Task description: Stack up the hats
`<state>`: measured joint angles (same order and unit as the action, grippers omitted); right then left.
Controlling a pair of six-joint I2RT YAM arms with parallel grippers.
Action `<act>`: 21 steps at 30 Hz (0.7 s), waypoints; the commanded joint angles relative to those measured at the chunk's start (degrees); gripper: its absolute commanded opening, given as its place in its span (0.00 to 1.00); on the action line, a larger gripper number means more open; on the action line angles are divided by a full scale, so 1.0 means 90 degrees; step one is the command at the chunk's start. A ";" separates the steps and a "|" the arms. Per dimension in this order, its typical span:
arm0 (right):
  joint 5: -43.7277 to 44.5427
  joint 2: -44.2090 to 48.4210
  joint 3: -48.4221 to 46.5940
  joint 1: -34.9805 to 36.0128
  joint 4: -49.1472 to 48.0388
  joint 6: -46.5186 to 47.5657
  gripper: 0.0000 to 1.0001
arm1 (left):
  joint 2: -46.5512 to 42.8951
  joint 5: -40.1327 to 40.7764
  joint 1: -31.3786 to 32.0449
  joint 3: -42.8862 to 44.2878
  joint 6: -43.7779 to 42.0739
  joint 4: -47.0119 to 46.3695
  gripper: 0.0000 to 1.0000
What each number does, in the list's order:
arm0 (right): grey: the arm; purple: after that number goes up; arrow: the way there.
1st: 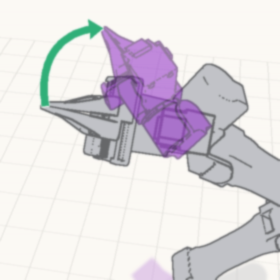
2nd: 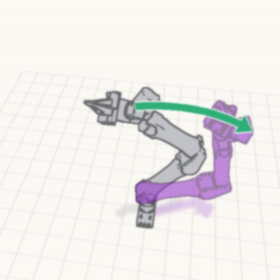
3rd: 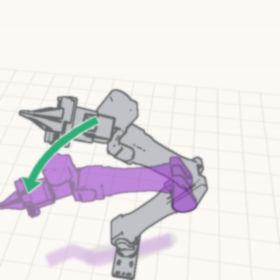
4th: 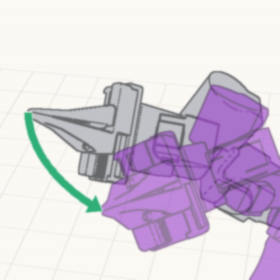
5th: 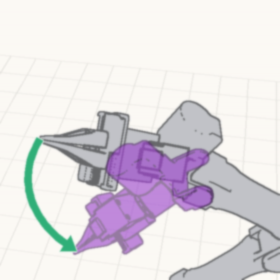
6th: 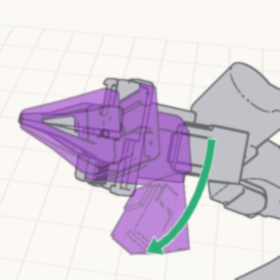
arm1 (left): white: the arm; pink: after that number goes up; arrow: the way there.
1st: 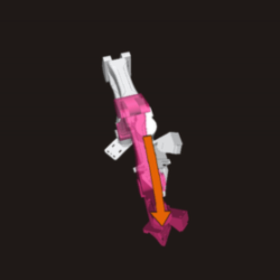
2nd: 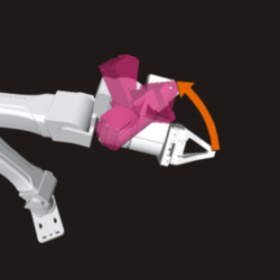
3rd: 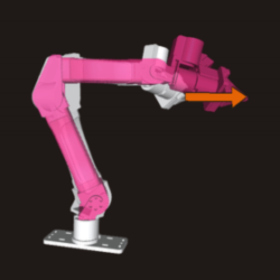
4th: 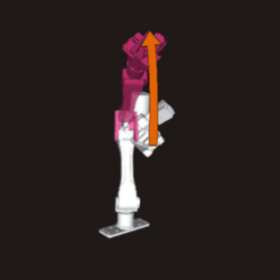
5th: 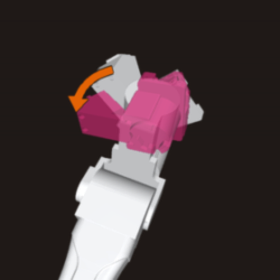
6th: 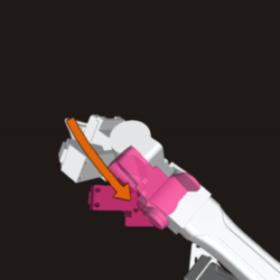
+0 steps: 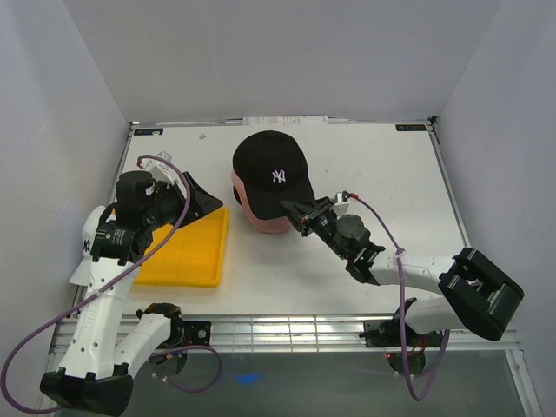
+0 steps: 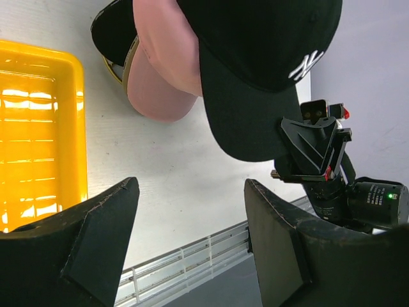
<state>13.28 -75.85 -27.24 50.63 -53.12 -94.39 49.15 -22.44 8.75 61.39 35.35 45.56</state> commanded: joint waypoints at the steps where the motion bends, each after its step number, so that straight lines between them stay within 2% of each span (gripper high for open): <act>1: -0.0049 0.0099 0.0156 -0.0010 -0.0347 -0.0147 0.08 | -0.0129 0.0071 0.0014 -0.0072 -0.0081 0.0016 0.77; 21: -0.0372 -0.1259 0.1035 -0.0010 -0.1177 -0.0987 0.08 | -0.0070 0.0286 0.0014 -0.0277 -0.0168 0.0016 0.77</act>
<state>10.48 -84.73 -20.40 50.63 -67.85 -101.97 48.95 -20.51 8.75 59.37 34.87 46.11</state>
